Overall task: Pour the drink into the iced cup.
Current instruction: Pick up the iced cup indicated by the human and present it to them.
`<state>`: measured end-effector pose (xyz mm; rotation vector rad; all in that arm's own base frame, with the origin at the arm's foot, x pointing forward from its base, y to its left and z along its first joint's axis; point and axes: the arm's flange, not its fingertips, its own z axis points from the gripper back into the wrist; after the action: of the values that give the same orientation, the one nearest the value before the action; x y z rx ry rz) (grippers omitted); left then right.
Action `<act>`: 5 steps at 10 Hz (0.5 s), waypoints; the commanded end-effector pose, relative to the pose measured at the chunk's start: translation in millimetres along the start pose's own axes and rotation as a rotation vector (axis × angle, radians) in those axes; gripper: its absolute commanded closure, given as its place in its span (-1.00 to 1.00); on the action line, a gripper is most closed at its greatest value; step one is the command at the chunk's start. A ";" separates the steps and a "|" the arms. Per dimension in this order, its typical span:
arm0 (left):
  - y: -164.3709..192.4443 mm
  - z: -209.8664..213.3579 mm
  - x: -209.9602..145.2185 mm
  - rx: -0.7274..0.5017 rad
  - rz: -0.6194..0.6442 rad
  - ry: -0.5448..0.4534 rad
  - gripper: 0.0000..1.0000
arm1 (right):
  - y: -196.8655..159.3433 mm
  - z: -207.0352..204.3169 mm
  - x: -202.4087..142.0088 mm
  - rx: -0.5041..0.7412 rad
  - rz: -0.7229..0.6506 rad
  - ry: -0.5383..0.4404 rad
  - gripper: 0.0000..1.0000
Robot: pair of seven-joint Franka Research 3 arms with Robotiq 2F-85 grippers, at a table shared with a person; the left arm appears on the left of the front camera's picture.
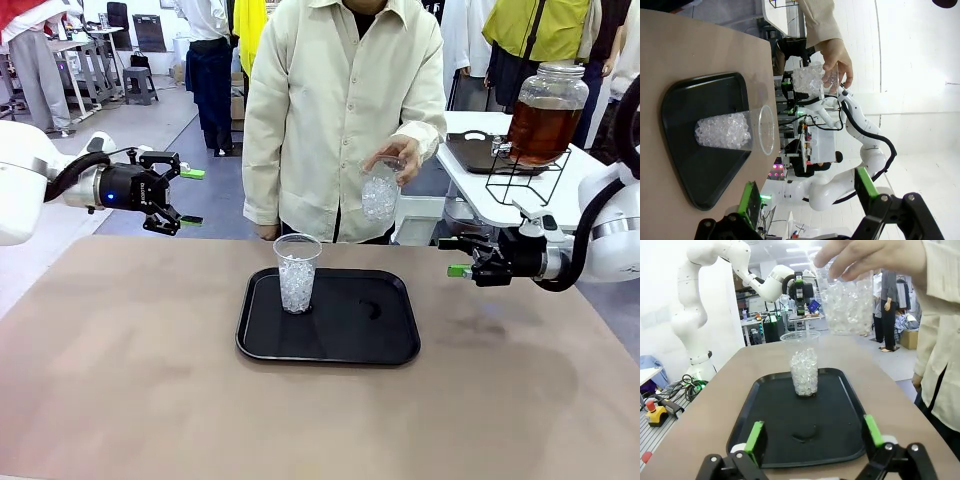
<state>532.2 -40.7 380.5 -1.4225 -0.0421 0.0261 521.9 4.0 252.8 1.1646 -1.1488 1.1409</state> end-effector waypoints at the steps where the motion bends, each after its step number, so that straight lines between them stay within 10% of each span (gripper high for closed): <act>1: -2.5 0.2 -0.2 -0.007 0.010 -0.010 -1.00 | -0.5 -0.4 1.4 0.001 0.003 0.000 -1.00; 5: -2.5 0.2 -0.2 -0.007 0.010 -0.010 -1.00 | -0.5 -0.4 1.4 0.001 0.003 0.000 -1.00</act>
<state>532.2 -40.7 380.5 -1.4225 -0.0421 0.0261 521.8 4.0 252.1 1.1653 -1.1478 1.1399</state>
